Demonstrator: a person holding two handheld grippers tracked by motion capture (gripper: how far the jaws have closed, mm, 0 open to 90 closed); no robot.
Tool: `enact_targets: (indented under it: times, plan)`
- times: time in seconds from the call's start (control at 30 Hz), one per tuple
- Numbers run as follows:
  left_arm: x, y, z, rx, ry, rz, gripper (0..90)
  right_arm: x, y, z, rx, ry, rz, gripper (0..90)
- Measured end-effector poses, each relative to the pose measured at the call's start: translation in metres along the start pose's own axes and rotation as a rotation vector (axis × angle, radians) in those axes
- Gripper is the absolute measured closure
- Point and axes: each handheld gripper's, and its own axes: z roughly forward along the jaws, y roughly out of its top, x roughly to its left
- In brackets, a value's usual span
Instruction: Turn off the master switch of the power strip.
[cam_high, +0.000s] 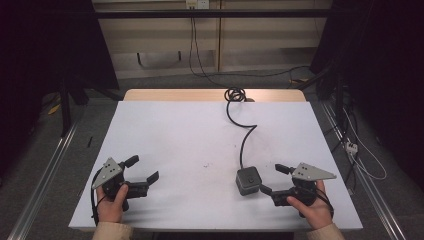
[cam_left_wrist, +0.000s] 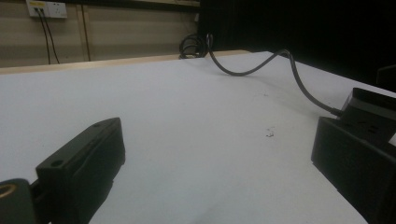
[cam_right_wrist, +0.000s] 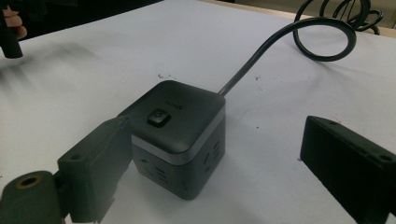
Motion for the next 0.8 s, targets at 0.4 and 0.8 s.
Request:
enact_targets:
  times: [0.4,0.8]
  plan:
    - [0.0,0.0,0.0,0.001,0.001,0.003,2.4,-0.0043,-0.0045,-0.0031,0.006,-0.006,0.001,9.2]
    - [-0.0001,0.0,0.0,0.002,0.001,0.003,2.4,-0.007,-0.008,-0.0064,0.007,-0.018,-0.002,9.3]
